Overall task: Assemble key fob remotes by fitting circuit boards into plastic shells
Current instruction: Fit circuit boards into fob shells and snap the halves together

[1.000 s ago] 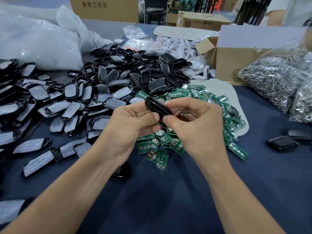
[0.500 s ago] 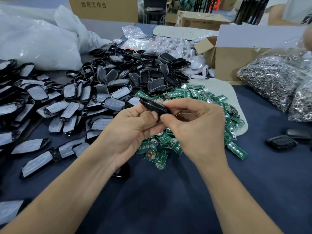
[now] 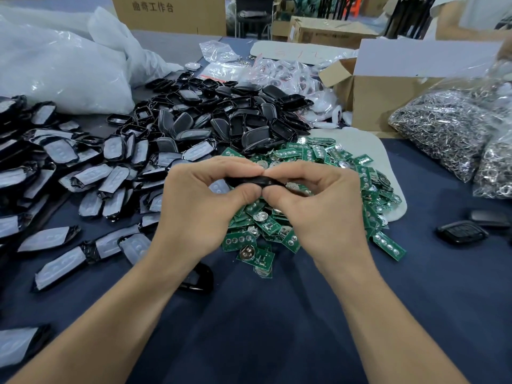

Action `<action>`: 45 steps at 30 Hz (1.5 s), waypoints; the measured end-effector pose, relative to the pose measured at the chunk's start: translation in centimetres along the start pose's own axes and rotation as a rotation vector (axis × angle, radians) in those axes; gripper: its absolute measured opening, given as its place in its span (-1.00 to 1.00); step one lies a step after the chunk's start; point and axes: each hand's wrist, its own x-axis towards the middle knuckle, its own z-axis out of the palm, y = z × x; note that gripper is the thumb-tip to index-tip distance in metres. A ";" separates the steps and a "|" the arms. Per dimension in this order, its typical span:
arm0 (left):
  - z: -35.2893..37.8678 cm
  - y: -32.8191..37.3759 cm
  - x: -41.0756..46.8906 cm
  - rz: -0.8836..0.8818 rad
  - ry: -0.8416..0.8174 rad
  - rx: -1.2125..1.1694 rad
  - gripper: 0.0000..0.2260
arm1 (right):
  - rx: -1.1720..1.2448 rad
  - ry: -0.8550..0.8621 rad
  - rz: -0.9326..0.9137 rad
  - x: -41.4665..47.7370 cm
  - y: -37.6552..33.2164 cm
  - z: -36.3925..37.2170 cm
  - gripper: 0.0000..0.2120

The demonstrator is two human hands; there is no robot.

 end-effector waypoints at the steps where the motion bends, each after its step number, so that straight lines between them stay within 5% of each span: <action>1: 0.0 0.0 0.0 -0.007 0.002 -0.013 -0.61 | 0.045 -0.015 0.011 0.0 0.0 0.0 -0.75; 13: -0.2 0.2 -0.2 -0.041 0.008 0.012 -0.65 | 0.047 0.007 0.050 -0.2 0.4 0.2 -0.76; 22: -0.4 -0.2 0.1 -0.173 0.108 0.028 -0.62 | 0.402 0.014 0.172 0.4 0.7 -0.1 -0.65; 31: 0.3 -0.1 0.0 -0.114 0.156 -0.186 -0.68 | 0.461 0.046 0.167 0.7 1.2 -0.4 -0.60; 38: 0.5 -0.6 -0.1 -0.107 0.148 -0.136 -0.68 | 0.019 -0.064 0.073 0.7 1.2 -0.9 -0.66; 41: 0.7 -0.7 -0.5 -0.116 0.099 -0.009 -0.64 | -0.180 -0.216 0.189 1.0 1.2 -2.4 -0.70; 43: 0.9 -0.7 -1.0 -0.117 0.066 0.104 -0.68 | -0.062 -0.160 0.327 1.0 1.5 -3.7 -0.71; 45: 0.9 -0.6 -1.3 -0.120 0.055 0.178 -0.71 | 0.355 0.048 0.479 0.9 1.7 -5.3 -0.79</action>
